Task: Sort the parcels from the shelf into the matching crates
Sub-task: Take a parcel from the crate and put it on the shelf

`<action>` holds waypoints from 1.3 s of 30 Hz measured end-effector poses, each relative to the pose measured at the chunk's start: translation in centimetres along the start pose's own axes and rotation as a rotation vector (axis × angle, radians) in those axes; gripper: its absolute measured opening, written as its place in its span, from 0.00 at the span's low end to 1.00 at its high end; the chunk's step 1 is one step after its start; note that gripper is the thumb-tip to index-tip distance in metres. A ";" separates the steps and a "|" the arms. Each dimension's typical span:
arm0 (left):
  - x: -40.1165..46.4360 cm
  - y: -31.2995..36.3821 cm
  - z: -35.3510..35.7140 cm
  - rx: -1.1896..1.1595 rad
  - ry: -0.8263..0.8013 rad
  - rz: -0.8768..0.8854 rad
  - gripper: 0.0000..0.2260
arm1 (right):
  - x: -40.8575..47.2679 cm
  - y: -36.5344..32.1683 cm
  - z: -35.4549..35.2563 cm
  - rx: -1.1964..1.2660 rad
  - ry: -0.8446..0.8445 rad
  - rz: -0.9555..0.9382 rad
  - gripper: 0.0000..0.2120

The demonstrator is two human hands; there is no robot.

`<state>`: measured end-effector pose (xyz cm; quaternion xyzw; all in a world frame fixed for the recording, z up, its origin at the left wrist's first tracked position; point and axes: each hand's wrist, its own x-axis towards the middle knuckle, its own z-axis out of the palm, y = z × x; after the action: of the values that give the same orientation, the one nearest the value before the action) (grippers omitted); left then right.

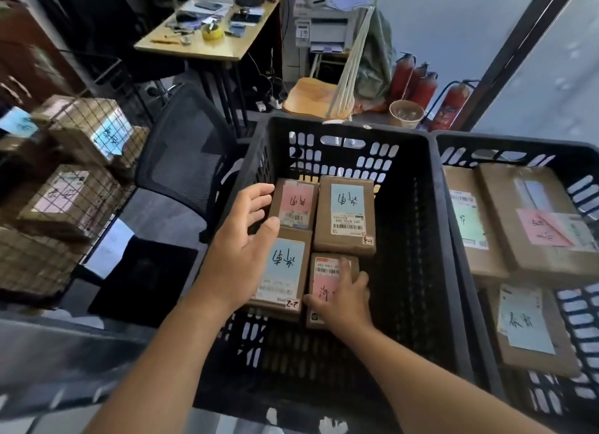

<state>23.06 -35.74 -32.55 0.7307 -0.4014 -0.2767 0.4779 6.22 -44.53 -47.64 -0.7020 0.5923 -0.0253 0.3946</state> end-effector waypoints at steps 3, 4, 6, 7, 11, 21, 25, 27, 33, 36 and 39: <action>-1.0 0.0 -0.3 0.003 0.001 -0.002 0.18 | 0.2 0.0 -0.4 0.047 -0.027 0.005 0.58; -1.3 0.1 -0.3 0.006 -0.002 -0.001 0.18 | 0.2 0.0 -0.7 0.056 -0.025 0.001 0.59; -1.9 0.4 -0.4 0.012 -0.003 0.006 0.18 | 0.0 -0.4 -1.6 0.088 -0.009 -0.012 0.59; -2.2 0.7 -0.5 0.015 -0.002 0.011 0.18 | -0.3 -0.7 -2.2 0.108 0.002 -0.022 0.58; -3.2 2.7 -0.6 0.044 0.009 0.047 0.17 | -2.6 -2.5 -5.4 0.075 0.078 -0.165 0.49; -10.5 12.0 -1.4 0.375 0.272 0.171 0.22 | -11.5 -9.7 -19.5 -0.098 0.067 -0.902 0.40; -16.8 15.6 -0.3 0.479 0.501 0.131 0.26 | -14.9 -11.3 -23.9 -0.113 0.012 -1.189 0.40; -21.1 17.8 0.6 0.526 0.640 0.064 0.27 | -16.9 -11.6 -25.3 -0.083 -0.048 -1.326 0.39; -37.5 23.5 3.1 0.645 1.010 -0.175 0.25 | -26.4 -12.8 -26.0 0.025 -0.361 -1.571 0.35; -47.0 26.3 4.8 0.708 1.202 -0.288 0.29 | -33.7 -12.6 -24.9 0.057 -0.534 -1.648 0.35; -56.2 28.7 7.0 0.717 1.361 -0.389 0.28 | -41.2 -11.0 -23.4 0.097 -0.656 -1.732 0.36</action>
<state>-21.17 2.41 -7.64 0.9057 0.0492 0.2986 0.2970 -8.87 -21.86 -7.33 -0.8544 -0.2816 -0.1363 0.4150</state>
